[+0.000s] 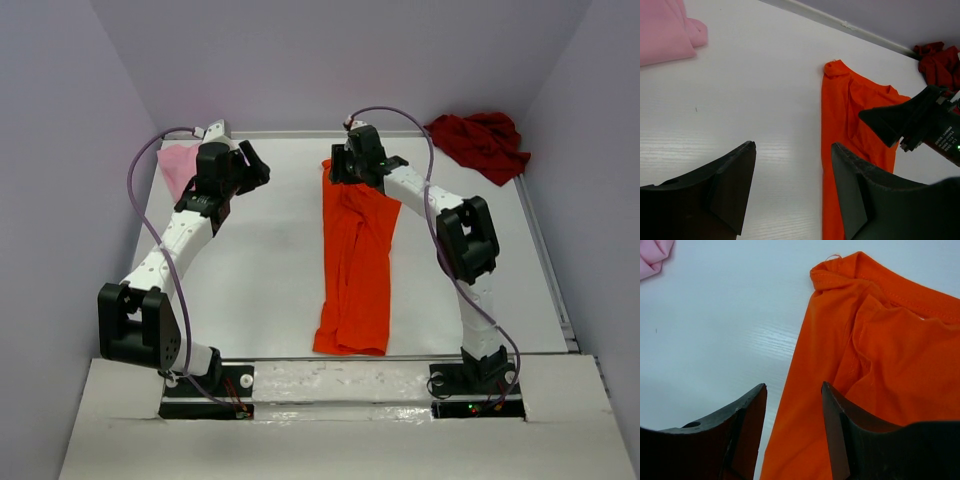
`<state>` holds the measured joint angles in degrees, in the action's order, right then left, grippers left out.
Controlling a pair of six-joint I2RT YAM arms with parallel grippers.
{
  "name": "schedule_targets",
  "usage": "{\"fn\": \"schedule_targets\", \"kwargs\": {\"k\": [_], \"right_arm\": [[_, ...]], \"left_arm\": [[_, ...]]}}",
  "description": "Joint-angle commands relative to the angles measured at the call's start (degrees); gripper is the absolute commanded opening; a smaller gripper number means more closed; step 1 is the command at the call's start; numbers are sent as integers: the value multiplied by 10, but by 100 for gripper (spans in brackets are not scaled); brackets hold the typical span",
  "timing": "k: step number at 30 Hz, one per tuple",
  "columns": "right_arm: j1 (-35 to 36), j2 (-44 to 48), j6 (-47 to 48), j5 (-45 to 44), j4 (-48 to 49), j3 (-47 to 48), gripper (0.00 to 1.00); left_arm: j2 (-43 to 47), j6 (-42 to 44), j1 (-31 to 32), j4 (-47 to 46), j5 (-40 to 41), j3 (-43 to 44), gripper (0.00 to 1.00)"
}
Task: Fold and stack the t-shirts
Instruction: Move the rectangle-folded T-shirt to the center of the board.
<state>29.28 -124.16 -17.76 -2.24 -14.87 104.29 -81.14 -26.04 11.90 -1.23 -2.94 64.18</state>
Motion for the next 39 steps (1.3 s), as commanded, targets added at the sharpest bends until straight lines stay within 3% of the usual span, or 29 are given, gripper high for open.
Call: {"fn": "schedule_targets", "kwargs": {"k": [1, 11, 20, 29, 35, 39], "right_arm": [[-42, -14, 0, 63, 1, 56, 53], [-94, -30, 4, 50, -2, 27, 53], [-94, -68, -25, 121, -2, 15, 52], [-94, -100, -39, 107, 3, -23, 52], [-94, -145, -41, 106, -30, 34, 52], [-94, -201, -37, 113, -71, 143, 53]], "left_arm": [[20, 1, 3, -22, -15, -3, 71], [18, -1, 3, -23, -22, -1, 71], [12, 0, 3, -19, -23, 2, 71], [9, -2, 2, -18, -29, 5, 71], [11, -1, 2, -18, -29, 3, 71], [12, -1, 2, -18, -29, 4, 71]]}}
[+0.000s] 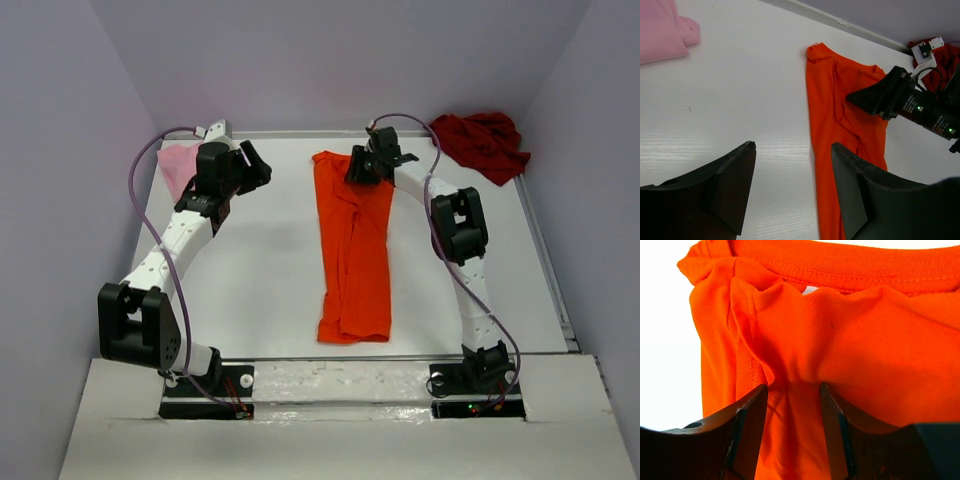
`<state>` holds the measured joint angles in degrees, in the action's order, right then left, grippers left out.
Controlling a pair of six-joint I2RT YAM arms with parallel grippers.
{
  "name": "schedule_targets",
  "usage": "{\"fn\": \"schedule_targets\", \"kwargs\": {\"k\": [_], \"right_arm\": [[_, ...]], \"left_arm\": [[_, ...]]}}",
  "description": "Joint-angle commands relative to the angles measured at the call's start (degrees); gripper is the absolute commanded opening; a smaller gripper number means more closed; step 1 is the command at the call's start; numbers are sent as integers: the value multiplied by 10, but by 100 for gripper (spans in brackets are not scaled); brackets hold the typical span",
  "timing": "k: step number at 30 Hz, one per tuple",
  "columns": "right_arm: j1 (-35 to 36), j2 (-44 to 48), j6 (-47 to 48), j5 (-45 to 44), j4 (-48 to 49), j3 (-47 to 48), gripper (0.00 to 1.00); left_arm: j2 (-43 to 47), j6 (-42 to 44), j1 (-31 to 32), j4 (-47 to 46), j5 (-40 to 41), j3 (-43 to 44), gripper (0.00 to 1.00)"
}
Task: Fold and stack the t-shirts
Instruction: Move the rectangle-folded T-shirt to the center of the board.
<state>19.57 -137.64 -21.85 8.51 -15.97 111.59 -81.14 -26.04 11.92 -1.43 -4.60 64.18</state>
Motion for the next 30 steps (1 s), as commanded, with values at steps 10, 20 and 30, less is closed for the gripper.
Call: {"fn": "schedule_targets", "kwargs": {"k": [10, 20, 30], "right_arm": [[-24, -182, 8, 105, -64, 288, 54], [-36, -178, 51, 183, 1, 304, 56], [-36, 52, -4, 317, 154, 148, 59]], "left_arm": [[11, -6, 2, -19, -24, 2, 71], [-2, -8, 2, -24, -44, 2, 71], [17, -1, 6, -43, -39, -15, 69]]}}
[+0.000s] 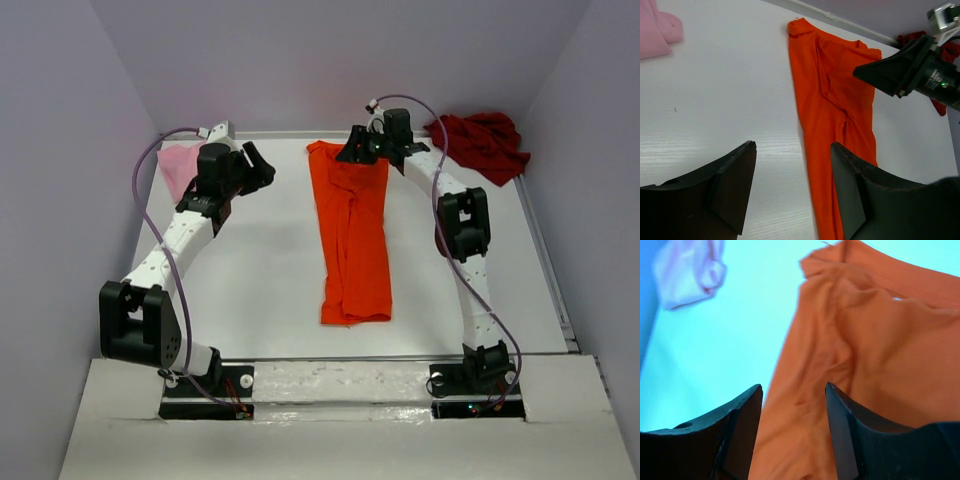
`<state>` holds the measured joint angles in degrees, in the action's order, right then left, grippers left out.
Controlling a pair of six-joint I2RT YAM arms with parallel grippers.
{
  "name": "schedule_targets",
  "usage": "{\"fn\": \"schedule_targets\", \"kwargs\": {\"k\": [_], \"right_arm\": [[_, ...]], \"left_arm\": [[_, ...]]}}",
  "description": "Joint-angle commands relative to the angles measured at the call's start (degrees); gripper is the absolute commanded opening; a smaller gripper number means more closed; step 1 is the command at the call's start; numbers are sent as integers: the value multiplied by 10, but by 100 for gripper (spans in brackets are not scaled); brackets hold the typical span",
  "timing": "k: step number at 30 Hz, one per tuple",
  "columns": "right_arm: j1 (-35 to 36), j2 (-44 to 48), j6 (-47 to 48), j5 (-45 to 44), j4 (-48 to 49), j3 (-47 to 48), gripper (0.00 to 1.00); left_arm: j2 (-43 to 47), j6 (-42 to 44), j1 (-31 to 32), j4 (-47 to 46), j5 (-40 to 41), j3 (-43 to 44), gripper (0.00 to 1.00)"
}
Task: Fold and stack the t-shirts
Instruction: Move the rectangle-folded T-shirt to the center of the board, then pick up the rectangle-folded T-shirt from the center of the board.
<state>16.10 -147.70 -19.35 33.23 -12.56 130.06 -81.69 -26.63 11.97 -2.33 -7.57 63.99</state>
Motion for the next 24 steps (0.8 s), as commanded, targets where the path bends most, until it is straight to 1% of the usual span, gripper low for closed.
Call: {"fn": "schedule_targets", "kwargs": {"k": [1, 2, 4, 5, 6, 7, 8, 9, 10, 11, 12, 13, 14, 15, 16, 17, 19, 20, 21, 24], "right_arm": [[-1, 179, -32, 64, 120, -62, 59], [-1, 235, -48, 51, 130, -125, 59], [-1, 295, -58, 25, 141, -199, 58], [-1, 326, -77, 13, 150, -294, 57], [-1, 389, -85, 2, 173, -347, 57], [-1, 421, -108, -30, 190, -402, 57], [-1, 449, -116, -43, 194, -451, 57], [-1, 498, -120, -53, 195, -532, 56], [-1, 521, -129, -53, 198, -572, 56], [4, 541, -132, -58, 185, -635, 55], [4, 563, -133, -69, 185, -636, 55], [14, 605, -127, -81, 165, -690, 55], [23, 627, -115, -97, 150, -714, 55], [38, 665, -110, -125, 120, -755, 55], [43, 683, -104, -132, 95, -773, 55], [43, 701, -95, -140, 62, -791, 55], [57, 739, -103, -162, 37, -844, 55], [57, 777, -113, -163, 18, -863, 55], [64, 796, -118, -167, 4, -878, 55], [70, 869, -142, -198, -40, -930, 55]], "left_arm": [[23, 5, 8, -35, -2, -16, 69], [24, 5, 11, -38, -1, -18, 69], [27, -3, 31, -36, 6, -21, 69], [30, -10, 40, -34, 3, -22, 69], [38, -22, 62, -35, 5, -24, 69], [44, -31, 74, -37, 11, -30, 69], [51, -39, 84, -43, 14, -39, 69], [66, -59, 103, -56, 19, -67, 69], [74, -70, 109, -81, 18, -86, 69], [86, -82, 114, -93, 17, -125, 69], [92, -93, 118, -105, 12, -148, 69], [96, -112, 125, -119, 1, -168, 69], [102, -119, 132, -138, 3, -207, 69], [112, -124, 142, -145, 25, -225, 68], [117, -126, 157, -152, 43, -239, 68], [121, -124, 191, -146, 61, -255, 68], [119, -121, 226, -132, 116, -261, 68], [117, -119, 256, -123, 124, -267, 68], [117, -121, 268, -117, 137, -270, 68], [123, -148, 299, -118, 130, -293, 68]]}}
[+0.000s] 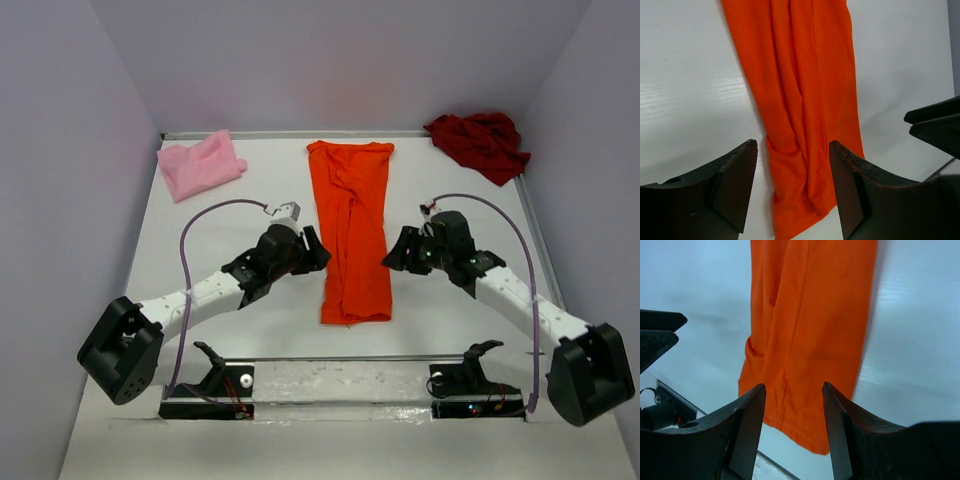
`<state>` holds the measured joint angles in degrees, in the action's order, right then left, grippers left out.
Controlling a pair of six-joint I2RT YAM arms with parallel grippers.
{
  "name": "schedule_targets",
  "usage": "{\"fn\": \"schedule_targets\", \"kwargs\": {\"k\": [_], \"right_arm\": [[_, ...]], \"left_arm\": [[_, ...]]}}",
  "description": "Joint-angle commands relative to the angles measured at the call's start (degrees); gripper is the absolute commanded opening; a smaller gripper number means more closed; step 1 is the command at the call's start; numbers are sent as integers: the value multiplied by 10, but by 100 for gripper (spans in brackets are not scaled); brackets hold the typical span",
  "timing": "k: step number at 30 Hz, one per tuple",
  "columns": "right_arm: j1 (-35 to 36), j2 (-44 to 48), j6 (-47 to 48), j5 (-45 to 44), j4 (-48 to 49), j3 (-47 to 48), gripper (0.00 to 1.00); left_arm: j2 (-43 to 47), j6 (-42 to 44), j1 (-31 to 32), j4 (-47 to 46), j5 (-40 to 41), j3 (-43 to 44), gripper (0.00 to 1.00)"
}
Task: Fold and stack the t-shirts
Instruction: Pick up the rectangle-folded T-shirt from the center of the board.
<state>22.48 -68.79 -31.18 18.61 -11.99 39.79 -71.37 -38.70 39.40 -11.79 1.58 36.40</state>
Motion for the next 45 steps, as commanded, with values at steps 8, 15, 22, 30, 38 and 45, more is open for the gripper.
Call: {"fn": "schedule_targets", "kwargs": {"k": [8, 15, 22, 30, 38, 45], "right_arm": [[17, 178, -95, -92, -118, -107, 55], [34, 181, -113, -82, -120, -153, 54], [61, 148, -125, -90, -94, -155, 54], [72, 71, -122, -91, -29, -149, 54], [78, 18, -122, -82, 8, -136, 54], [85, 16, -127, -62, 12, -127, 52]], "left_arm": [[48, -79, 61, -51, 6, -91, 68], [65, -111, 97, -52, 11, -152, 68], [62, -153, 149, -75, 18, -173, 68], [15, -173, 178, -103, 18, -179, 68], [-12, -180, 193, -117, 19, -177, 68], [-26, -183, 195, -121, 20, -177, 67]]}}
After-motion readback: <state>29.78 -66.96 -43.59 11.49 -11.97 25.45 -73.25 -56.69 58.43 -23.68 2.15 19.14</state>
